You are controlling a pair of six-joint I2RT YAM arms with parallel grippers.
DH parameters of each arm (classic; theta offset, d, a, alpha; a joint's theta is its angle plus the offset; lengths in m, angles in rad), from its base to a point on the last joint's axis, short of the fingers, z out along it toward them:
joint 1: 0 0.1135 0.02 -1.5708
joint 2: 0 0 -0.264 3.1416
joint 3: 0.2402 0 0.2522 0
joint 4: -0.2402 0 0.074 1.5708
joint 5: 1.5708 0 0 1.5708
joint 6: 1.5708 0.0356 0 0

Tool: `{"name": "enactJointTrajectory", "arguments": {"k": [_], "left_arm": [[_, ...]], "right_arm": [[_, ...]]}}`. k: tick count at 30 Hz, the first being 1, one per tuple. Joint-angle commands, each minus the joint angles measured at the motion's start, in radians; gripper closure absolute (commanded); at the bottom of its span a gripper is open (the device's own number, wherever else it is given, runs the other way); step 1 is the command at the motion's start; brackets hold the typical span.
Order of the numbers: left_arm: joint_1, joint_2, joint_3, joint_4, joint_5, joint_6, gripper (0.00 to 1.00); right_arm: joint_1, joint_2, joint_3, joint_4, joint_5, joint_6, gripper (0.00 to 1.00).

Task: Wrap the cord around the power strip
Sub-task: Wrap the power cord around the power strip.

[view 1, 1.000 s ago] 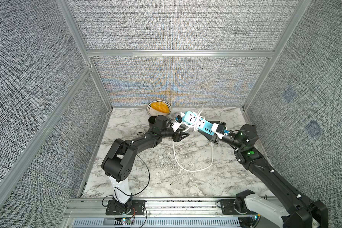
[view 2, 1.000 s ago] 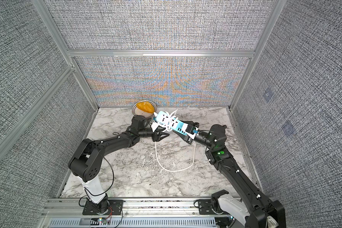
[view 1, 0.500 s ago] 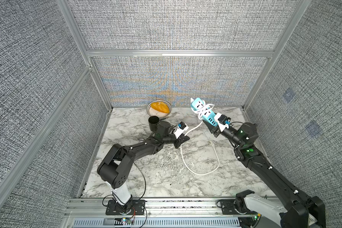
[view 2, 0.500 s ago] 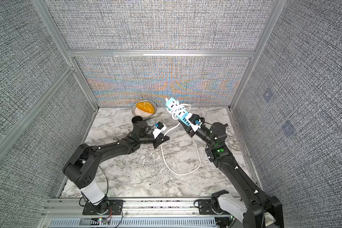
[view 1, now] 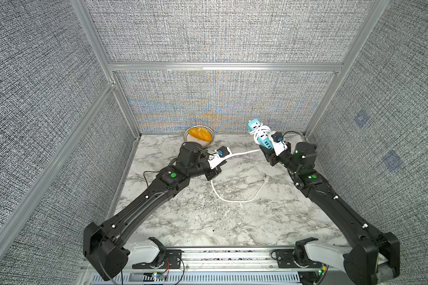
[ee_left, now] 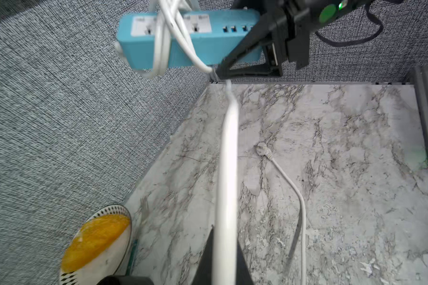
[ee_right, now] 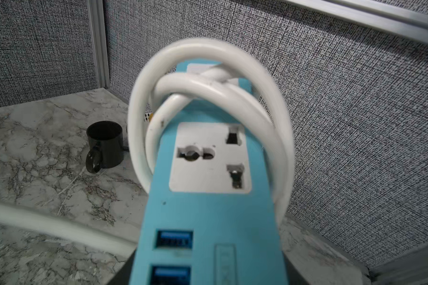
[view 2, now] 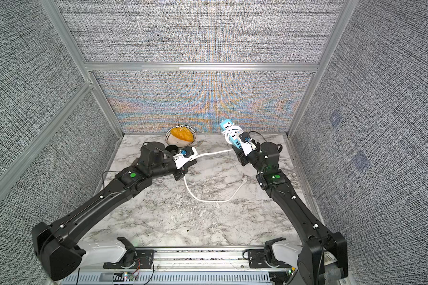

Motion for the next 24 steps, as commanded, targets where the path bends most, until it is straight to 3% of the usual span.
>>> {"name": "enactJointTrajectory", "arguments": {"k": [1, 6, 19, 24], "left_arm": [[-0.005, -0.031, 0.066, -0.136, -0.079, 0.101, 1.00], [-0.010, -0.017, 0.195, -0.212, -0.114, 0.205, 1.00], [-0.031, 0.241, 0.658, -0.428, -0.045, 0.397, 1.00], [-0.031, 0.296, 0.698, -0.385, -0.094, 0.449, 1.00]], "right_arm": [[-0.002, 0.016, 0.005, -0.028, 0.062, -0.006, 1.00], [0.016, 0.040, 0.001, -0.085, 0.029, -0.060, 1.00], [0.158, 0.062, 0.000, -0.214, 0.026, -0.197, 1.00], [0.175, -0.001, -0.071, -0.181, -0.115, -0.271, 1.00]]}}
